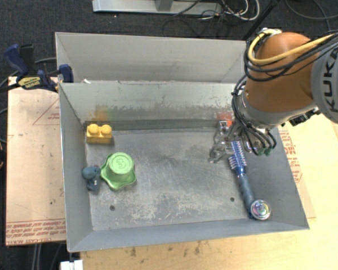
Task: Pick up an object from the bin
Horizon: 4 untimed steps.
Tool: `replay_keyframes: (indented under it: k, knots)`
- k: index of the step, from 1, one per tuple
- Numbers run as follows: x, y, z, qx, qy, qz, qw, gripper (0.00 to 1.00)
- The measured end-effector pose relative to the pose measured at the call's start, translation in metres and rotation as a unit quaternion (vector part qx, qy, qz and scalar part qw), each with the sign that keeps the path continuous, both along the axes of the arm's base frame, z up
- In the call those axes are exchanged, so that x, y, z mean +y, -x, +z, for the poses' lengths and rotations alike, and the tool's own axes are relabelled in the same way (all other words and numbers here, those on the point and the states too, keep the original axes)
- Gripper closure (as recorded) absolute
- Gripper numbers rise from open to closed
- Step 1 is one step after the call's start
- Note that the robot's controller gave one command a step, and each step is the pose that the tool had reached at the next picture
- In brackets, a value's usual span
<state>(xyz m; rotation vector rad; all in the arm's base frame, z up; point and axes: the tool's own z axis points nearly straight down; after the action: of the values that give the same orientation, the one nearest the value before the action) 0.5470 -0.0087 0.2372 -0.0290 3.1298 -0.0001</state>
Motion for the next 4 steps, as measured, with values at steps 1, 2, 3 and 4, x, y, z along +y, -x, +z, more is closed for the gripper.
replay_keyframes:
  k: [1,2,3,4]
  knots:
    - [0.000,0.002,-0.005,0.0044,0.000,0.000,1.0000,0.00]
    - [-0.058,0.068,-0.098,0.0118,0.000,0.029,0.9995,0.00]
    - [-0.134,0.032,-0.120,0.0054,-0.004,0.159,0.9872,0.00]
    - [-0.105,0.052,-0.104,0.0050,0.000,0.218,0.9758,0.00]
